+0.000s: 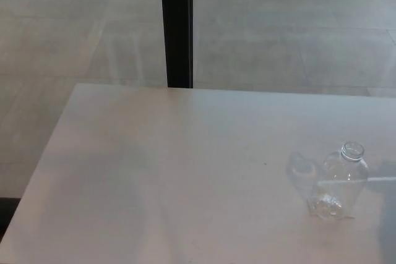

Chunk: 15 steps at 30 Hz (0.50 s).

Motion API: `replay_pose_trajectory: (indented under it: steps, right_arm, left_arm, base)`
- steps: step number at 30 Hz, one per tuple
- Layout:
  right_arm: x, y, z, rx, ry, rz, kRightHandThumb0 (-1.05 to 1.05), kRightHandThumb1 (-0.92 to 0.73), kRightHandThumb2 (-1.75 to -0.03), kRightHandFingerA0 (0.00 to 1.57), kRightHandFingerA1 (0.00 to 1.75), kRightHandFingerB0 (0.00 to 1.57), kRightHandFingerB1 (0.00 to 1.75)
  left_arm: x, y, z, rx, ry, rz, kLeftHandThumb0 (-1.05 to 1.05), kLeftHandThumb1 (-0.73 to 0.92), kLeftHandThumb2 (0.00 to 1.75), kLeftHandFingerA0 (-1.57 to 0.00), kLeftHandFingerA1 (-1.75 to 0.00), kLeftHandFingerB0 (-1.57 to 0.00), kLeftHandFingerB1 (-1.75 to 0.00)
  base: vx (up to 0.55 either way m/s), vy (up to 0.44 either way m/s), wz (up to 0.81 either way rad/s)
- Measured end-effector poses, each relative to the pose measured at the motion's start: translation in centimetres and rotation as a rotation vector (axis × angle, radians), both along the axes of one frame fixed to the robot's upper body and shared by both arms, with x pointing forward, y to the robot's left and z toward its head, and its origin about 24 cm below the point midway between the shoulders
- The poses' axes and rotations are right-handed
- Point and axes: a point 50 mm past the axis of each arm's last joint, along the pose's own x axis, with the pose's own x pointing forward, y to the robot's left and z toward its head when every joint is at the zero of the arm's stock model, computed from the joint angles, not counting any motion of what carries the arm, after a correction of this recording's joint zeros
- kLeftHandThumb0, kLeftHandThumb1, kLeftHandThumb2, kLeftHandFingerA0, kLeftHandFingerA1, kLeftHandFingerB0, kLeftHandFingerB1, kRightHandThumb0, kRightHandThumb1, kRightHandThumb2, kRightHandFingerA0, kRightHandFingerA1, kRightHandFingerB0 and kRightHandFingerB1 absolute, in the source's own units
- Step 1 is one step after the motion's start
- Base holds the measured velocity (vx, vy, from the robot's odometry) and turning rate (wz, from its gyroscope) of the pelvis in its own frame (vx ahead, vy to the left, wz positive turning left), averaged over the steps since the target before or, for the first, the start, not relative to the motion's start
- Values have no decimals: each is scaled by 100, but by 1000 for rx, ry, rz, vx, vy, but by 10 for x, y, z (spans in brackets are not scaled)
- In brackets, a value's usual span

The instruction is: The robot uses its right hand to grab and lift the lid of the spray bottle kept in the middle of the desk and places the lid on the right side of the bottle

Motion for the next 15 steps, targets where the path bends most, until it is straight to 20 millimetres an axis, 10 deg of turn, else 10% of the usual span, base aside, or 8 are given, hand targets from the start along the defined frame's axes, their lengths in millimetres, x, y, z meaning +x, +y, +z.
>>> replay_pose_trajectory:
  steps: [2,4,5,6,11,12,14,15]
  right_arm:
    - [0,0,0,-33,28,13,-100,-61,-98,0,15,5,1]
    - [0,1,1,-45,46,24,-102,-59,-97,0,18,0,0]
    - [0,2,3,-46,50,29,-97,-55,-81,0,0,0,0]
    - [0,2,4,-46,51,34,-98,-66,-61,0,0,0,0]
    - [0,9,15,-44,47,83,-101,-66,-60,0,0,0,0]
    - [-1,10,17,-41,47,90,-103,-67,-61,0,0,0,0]
    - [-2,14,21,-29,43,107,-103,-67,-61,0,0,0,0]
    - [-2,14,22,-25,41,111,-103,-68,-61,0,0,0,0]
  left_arm:
    - [1,0,0,2,-3,-2,-99,76,115,-51,-56,-37,-49]
    - [1,0,1,3,-5,-4,-93,90,67,-56,-48,-41,-37]
    - [2,0,1,3,-6,-5,-87,71,113,-49,-58,-34,-50]
    - [2,0,1,4,-7,-6,-90,91,68,-56,-48,-41,-37]
    - [4,0,1,1,-11,-4,-88,92,68,-57,-46,-42,-37]
    - [4,0,0,0,-10,-2,-84,72,112,-49,-57,-35,-50]
    - [4,0,0,0,-10,-2,-84,72,112,-49,-57,-35,-50]
    - [5,0,0,1,-11,-2,-87,92,68,-57,-47,-42,-37]
  base:
    - [0,0,0]
    - [0,0,0]
    - [0,0,0]
    - [0,0,0]
    - [0,0,0]
    - [0,0,0]
    - [0,0,0]
    - [0,0,0]
